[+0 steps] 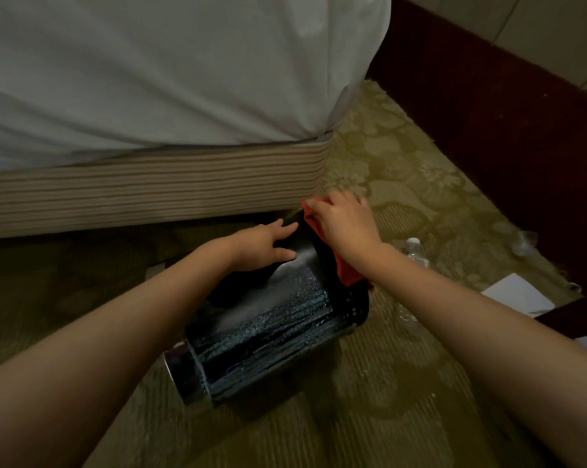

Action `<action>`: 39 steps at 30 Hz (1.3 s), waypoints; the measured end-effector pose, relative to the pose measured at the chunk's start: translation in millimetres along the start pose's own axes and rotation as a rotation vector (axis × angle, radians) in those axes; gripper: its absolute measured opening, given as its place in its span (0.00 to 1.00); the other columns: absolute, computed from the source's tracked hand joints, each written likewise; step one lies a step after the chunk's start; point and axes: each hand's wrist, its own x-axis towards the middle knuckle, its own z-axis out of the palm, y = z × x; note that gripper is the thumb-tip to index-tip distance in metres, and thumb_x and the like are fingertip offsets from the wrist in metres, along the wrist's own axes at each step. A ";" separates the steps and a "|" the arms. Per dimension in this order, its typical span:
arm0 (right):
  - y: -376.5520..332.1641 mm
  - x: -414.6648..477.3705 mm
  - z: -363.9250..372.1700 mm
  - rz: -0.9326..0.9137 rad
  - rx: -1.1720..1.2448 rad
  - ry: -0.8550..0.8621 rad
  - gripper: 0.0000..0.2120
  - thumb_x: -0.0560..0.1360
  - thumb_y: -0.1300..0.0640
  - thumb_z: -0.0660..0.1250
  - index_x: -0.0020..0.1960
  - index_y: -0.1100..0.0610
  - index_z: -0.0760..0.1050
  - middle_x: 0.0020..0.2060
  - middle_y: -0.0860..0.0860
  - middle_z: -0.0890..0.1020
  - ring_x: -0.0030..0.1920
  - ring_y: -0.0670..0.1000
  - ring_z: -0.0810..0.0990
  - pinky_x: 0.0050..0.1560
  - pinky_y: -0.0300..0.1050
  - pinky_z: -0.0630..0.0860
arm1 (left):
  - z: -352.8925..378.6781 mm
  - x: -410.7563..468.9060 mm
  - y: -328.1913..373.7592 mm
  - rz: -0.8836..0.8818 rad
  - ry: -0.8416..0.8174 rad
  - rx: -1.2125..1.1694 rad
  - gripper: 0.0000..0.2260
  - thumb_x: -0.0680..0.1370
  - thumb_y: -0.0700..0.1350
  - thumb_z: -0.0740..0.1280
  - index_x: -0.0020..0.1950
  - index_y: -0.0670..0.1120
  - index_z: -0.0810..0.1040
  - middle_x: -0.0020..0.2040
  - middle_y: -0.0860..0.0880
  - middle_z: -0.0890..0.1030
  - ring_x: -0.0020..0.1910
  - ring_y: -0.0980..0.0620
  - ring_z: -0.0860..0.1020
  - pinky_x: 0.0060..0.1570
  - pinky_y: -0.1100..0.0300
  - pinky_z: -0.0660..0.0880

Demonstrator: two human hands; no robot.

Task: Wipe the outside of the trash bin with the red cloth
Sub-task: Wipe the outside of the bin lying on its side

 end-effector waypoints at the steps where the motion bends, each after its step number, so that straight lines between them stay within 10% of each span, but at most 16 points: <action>1: 2.0 -7.5 -1.0 -0.021 0.010 0.016 0.18 0.79 0.54 0.57 0.68 0.47 0.69 0.59 0.54 0.74 0.60 0.58 0.70 0.57 0.55 0.64 | 0.3 -0.9 0.0 0.011 -0.005 -0.006 0.31 0.78 0.53 0.62 0.76 0.54 0.49 0.77 0.48 0.48 0.76 0.46 0.50 0.73 0.56 0.49; 10: 40.6 -123.1 -8.0 -0.198 0.119 0.111 0.24 0.65 0.66 0.76 0.60 0.56 0.79 0.51 0.63 0.79 0.49 0.63 0.79 0.45 0.56 0.76 | -1.4 -5.8 4.2 0.027 -0.029 0.002 0.32 0.78 0.54 0.62 0.76 0.55 0.49 0.77 0.49 0.48 0.76 0.45 0.51 0.74 0.52 0.50; 19: 5.9 -6.4 -5.6 -0.075 0.093 0.051 0.17 0.78 0.56 0.60 0.66 0.50 0.73 0.56 0.56 0.76 0.57 0.59 0.72 0.53 0.53 0.68 | 2.0 -3.4 0.8 0.007 -0.015 -0.016 0.32 0.78 0.54 0.62 0.76 0.56 0.49 0.77 0.49 0.47 0.76 0.45 0.48 0.74 0.51 0.48; 28: 37.1 -140.0 -3.2 -0.090 0.259 0.127 0.19 0.72 0.66 0.69 0.62 0.59 0.77 0.49 0.61 0.80 0.46 0.61 0.79 0.44 0.53 0.77 | 5.6 -10.1 7.3 0.022 -0.025 0.013 0.32 0.78 0.55 0.61 0.76 0.56 0.47 0.78 0.49 0.46 0.76 0.43 0.48 0.74 0.46 0.48; 39: 37.3 -125.0 -14.0 -0.115 0.102 0.170 0.17 0.75 0.55 0.57 0.58 0.56 0.79 0.49 0.59 0.80 0.48 0.59 0.79 0.48 0.51 0.68 | 5.6 -7.3 5.6 0.016 -0.021 0.053 0.30 0.79 0.55 0.59 0.76 0.56 0.47 0.78 0.50 0.45 0.76 0.44 0.47 0.72 0.40 0.46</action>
